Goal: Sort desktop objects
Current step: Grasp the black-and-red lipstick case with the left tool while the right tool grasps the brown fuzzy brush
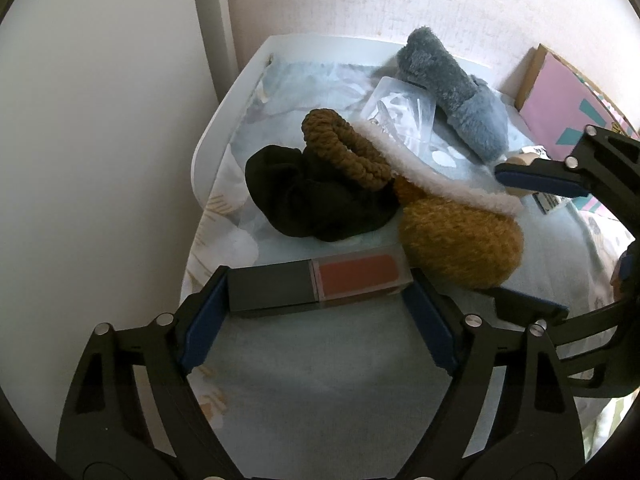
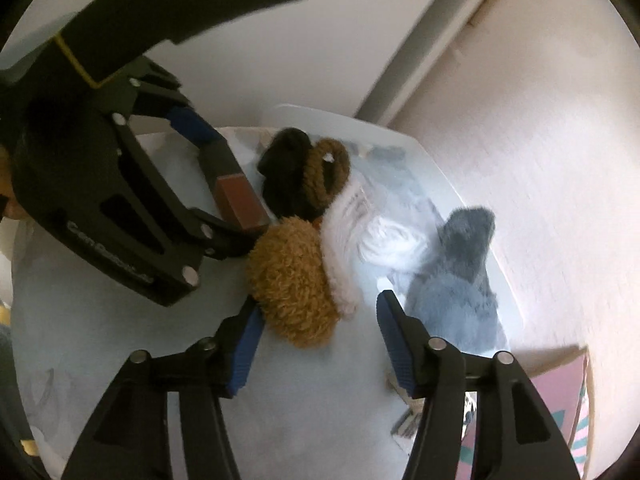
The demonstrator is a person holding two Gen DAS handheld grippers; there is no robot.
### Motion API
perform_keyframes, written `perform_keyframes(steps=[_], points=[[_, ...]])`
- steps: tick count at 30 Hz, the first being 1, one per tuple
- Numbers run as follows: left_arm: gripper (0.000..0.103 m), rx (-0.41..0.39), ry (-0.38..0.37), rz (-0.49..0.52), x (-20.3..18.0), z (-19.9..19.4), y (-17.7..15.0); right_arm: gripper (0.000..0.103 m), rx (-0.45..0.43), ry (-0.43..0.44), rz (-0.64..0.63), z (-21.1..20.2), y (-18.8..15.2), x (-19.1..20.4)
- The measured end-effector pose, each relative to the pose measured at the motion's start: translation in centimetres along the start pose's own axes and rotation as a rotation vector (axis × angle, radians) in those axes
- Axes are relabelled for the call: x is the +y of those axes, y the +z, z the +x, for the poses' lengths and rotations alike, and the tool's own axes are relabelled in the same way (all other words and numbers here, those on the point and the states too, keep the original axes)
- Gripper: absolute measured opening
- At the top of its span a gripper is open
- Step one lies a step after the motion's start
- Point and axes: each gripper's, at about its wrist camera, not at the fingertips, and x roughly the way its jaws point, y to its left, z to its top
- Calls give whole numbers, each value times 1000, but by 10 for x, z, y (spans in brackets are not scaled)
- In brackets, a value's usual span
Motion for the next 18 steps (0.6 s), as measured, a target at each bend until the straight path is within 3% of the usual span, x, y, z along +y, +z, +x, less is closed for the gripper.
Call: perform_keyframes(steps=[6,8,18], points=[[84,3,-5,6,1,1,3,52,-34,69,-9,7,10,2],[84,5,-10,6,2,1,3,36,-41,86,3,6,13,1],[84,-5,-33,17,-2,-18,3,30,-42,104,70,-9,12,-11]])
